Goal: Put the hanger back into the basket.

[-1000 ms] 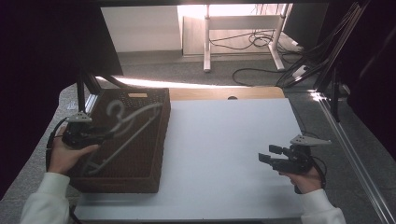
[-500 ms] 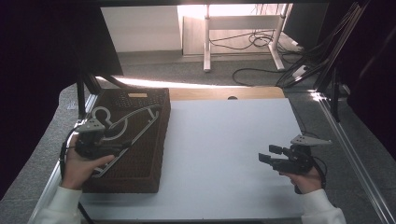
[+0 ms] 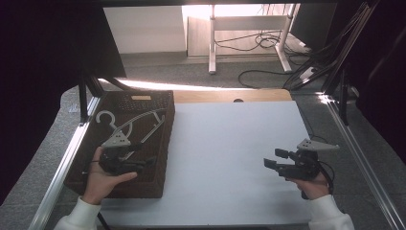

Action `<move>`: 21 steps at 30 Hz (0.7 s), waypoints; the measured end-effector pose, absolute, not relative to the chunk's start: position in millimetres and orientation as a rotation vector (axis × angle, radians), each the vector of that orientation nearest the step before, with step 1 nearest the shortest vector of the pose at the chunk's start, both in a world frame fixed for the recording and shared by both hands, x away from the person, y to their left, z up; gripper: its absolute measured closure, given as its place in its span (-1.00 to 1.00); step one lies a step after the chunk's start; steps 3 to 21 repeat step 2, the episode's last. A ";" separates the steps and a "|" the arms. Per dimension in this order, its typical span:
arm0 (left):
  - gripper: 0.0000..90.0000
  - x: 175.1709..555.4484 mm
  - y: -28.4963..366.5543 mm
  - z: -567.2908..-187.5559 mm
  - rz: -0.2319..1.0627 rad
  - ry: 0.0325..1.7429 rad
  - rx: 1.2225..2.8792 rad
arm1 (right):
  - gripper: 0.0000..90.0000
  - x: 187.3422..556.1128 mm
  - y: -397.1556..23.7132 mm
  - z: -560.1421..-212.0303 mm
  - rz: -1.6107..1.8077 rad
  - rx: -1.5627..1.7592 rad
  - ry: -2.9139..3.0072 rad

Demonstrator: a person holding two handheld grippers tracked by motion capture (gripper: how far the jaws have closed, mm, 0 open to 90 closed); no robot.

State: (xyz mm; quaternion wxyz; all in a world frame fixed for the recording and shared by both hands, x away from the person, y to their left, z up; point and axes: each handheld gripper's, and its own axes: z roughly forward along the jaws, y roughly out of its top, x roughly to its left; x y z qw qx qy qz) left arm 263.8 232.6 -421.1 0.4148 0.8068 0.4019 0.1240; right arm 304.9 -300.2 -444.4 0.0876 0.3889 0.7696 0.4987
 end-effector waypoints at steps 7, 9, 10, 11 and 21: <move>-0.48 263.4 234.2 -421.7 0.317 1.026 2.009 | -0.48 305.9 -301.8 -444.0 1.495 1.141 2.280; -0.48 263.4 234.2 -421.7 0.317 1.026 2.009 | -0.48 305.9 -301.8 -444.0 1.495 1.141 2.280; -0.48 263.4 234.2 -421.7 0.317 1.026 2.009 | -0.48 305.9 -301.8 -444.0 1.495 1.141 2.280; -0.48 263.4 234.2 -421.7 0.317 1.026 2.009 | -0.48 305.9 -301.8 -444.0 1.495 1.141 2.280; -0.48 263.4 234.2 -421.7 0.317 1.026 2.009 | -0.48 305.9 -301.8 -444.0 1.495 1.141 2.280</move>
